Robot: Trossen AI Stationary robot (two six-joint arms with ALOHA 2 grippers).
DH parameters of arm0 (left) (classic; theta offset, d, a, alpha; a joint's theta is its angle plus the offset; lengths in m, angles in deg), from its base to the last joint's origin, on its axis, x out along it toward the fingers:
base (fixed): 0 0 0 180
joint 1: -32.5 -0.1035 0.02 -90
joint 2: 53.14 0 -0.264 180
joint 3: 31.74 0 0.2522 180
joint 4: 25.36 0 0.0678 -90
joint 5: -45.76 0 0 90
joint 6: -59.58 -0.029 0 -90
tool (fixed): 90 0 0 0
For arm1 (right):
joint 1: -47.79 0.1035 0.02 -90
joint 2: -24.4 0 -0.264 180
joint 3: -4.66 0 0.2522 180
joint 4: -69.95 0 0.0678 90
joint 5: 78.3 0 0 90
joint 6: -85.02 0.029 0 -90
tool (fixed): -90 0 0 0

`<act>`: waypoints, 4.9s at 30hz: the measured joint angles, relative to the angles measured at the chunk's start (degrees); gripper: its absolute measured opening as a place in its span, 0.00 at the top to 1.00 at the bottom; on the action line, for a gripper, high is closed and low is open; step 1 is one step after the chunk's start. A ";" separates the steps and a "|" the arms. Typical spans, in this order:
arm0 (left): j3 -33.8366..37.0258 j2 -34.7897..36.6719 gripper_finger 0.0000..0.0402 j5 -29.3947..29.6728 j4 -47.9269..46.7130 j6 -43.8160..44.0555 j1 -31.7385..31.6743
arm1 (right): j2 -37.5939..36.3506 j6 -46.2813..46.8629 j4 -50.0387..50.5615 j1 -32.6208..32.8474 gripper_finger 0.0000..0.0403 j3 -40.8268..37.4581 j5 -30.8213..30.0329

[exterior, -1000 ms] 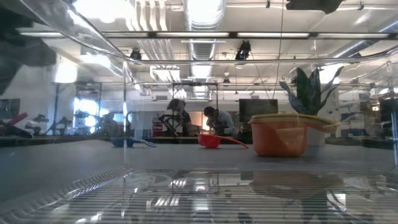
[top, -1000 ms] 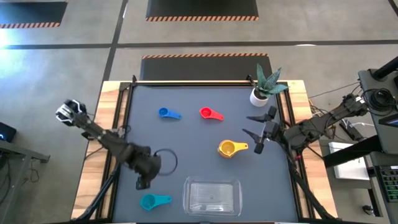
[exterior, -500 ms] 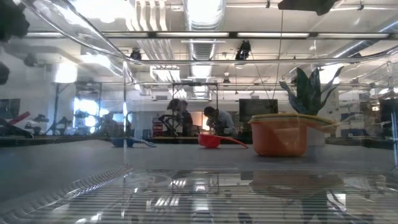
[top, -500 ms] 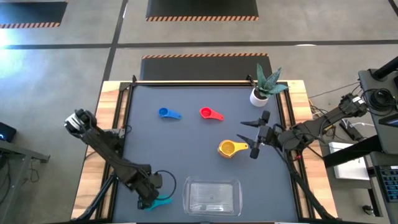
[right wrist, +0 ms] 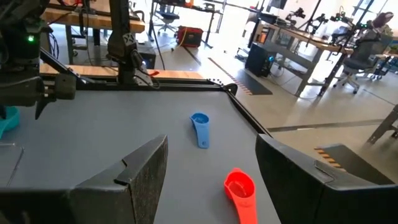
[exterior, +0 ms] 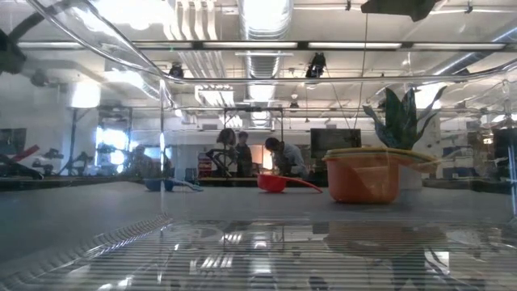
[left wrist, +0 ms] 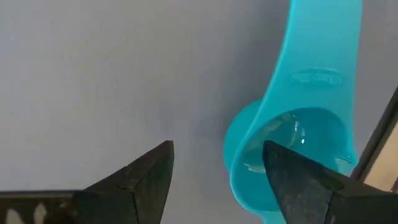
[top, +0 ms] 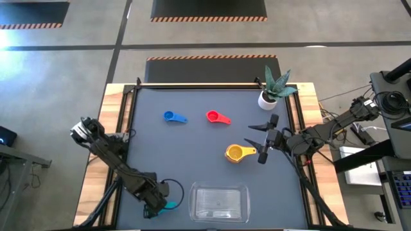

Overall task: Nest measuring cups in basket
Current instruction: Stack the light blue measuring cup into the yellow measuring cup

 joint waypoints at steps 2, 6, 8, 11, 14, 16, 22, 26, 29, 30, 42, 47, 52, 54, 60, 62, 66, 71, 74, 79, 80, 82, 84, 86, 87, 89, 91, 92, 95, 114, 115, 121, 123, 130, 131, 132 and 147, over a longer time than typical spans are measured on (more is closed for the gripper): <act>0.00 -0.11 0.47 0.01 0.00 0.01 0.00 | 0.00 0.00 0.00 0.00 0.42 0.00 0.00; 0.00 -0.11 0.67 -0.02 -0.01 -0.30 0.00 | 0.00 0.00 0.00 0.00 0.42 0.00 0.00; 0.00 -0.08 0.79 -0.02 -0.03 -0.77 0.00 | 0.00 0.16 -0.01 0.00 0.42 0.00 0.00; 0.00 0.40 0.96 -0.07 -0.64 -1.53 -0.27 | 0.00 0.71 0.00 0.00 0.42 0.00 0.00; 0.00 0.99 0.97 0.06 -0.89 -1.54 -0.46 | 0.00 0.63 -0.13 0.00 0.42 0.00 0.00; 0.00 1.32 0.98 0.42 -0.99 -1.60 -0.46 | 0.00 0.66 -0.18 0.00 0.42 0.00 0.00; 0.00 2.85 0.99 1.37 -2.64 -1.71 -0.46 | 0.00 0.66 -0.59 0.00 0.42 0.00 0.00; 0.02 5.42 1.00 3.75 -3.81 -1.73 -0.46 | 0.00 0.66 -0.59 0.00 0.42 0.00 0.00; 0.02 7.38 1.00 6.07 -3.94 -1.76 -0.46 | 0.00 0.66 -0.59 0.00 0.42 0.00 0.00; 0.02 8.11 1.00 6.76 -3.96 -1.73 -0.47 | 0.00 0.66 -0.59 0.00 0.42 0.00 0.00; 0.02 11.98 1.00 10.86 -3.92 -4.44 -2.68 | 2.80 0.63 -1.02 -0.01 0.42 0.00 0.00; 0.02 12.00 1.00 10.90 -3.89 -7.15 -4.63 | 4.03 0.61 -1.00 -0.02 0.42 0.00 0.00; 0.02 12.02 1.00 10.91 -3.81 -9.95 -6.53 | 4.07 0.60 -1.00 -0.02 0.42 0.00 0.00; 0.02 12.02 1.00 10.89 -3.79 -10.97 -7.38 | 4.04 0.60 -0.99 -0.02 0.42 0.00 0.00; 0.00 12.11 1.00 10.90 -3.74 -14.92 -10.42 | 4.04 0.61 -1.00 -0.02 0.42 0.00 0.00; -0.26 12.11 1.00 10.91 -3.80 -16.78 -11.81 | 4.04 0.59 -1.00 -0.02 0.42 0.00 0.00; -1.62 12.11 1.00 11.08 -3.51 -21.07 -14.74 | 4.07 0.60 -1.00 -0.01 0.42 0.00 0.00; -4.27 12.11 1.00 12.16 -3.56 -26.92 -17.86 | 4.07 0.63 -0.99 0.00 0.42 0.00 0.67; -5.97 12.13 1.00 12.46 -3.75 -29.29 -19.43 | 4.07 0.63 -0.98 0.00 0.42 0.00 1.56; -8.22 12.13 1.00 12.57 -3.70 -32.18 -21.24 | 4.09 0.63 -0.96 0.00 0.42 0.00 1.62; -8.62 12.13 1.00 12.59 -3.70 -32.89 -21.56 | 4.09 0.63 -0.98 0.00 0.42 0.00 1.63; -9.40 12.13 1.00 12.81 -3.68 -33.93 -22.16 | 4.09 0.63 -0.94 0.00 0.42 0.00 1.65; -10.11 12.13 1.00 13.58 -3.50 -34.21 -22.87 | 4.09 0.63 -0.95 0.00 0.42 0.00 1.69; -10.71 12.13 1.00 14.12 -3.38 -34.24 -23.85 | 4.09 0.74 -0.95 0.00 0.42 0.00 1.71; -10.93 12.13 1.00 14.19 -3.23 -34.39 -24.37 | 4.09 1.03 -0.91 0.00 0.42 0.00 1.80; -11.40 12.13 1.00 14.57 -2.33 -35.24 -25.24 | 4.09 1.49 -0.85 0.00 0.42 0.00 3.27; -11.64 12.13 1.00 14.66 -0.79 -36.56 -26.08 | 4.08 1.52 -0.74 0.00 0.42 0.00 6.58; -11.68 12.13 1.00 14.66 0.04 -37.33 -26.45 | 4.07 1.60 -0.76 0.00 0.42 0.00 8.36; -12.45 12.13 1.00 14.60 2.04 -39.27 -27.57 | 4.02 2.21 -0.87 0.04 0.42 0.00 10.12; -14.17 8.86 1.00 10.56 21.07 -45.75 -35.62 | -1.83 2.03 1.08 3.76 0.42 0.00 11.37; -14.23 8.36 1.00 10.19 22.23 -45.95 -35.93 | -1.76 2.03 1.18 3.76 0.42 -0.02 11.37; -15.61 2.62 1.00 5.20 27.33 -49.36 -39.25 | -2.34 1.78 0.92 3.95 0.42 -0.04 10.48; -17.31 -0.12 1.00 4.13 27.82 -50.58 -40.45 | -2.63 1.23 0.73 4.31 0.42 -0.04 9.98; -26.99 -11.41 1.00 -1.05 27.03 -54.37 -44.22 | -3.76 0.69 0.75 5.43 0.42 -0.04 9.90; -28.62 -13.04 1.00 -1.11 25.91 -54.72 -44.61 | -3.80 0.57 0.75 5.61 0.42 -0.04 9.88; -30.30 -14.46 1.00 -1.18 24.47 -54.90 -45.08 | -3.97 0.46 0.77 5.72 0.42 -0.04 9.86; -52.51 -31.41 0.97 -1.33 3.52 -57.53 -48.02 | -5.09 -1.98 0.70 8.90 0.42 -0.07 4.87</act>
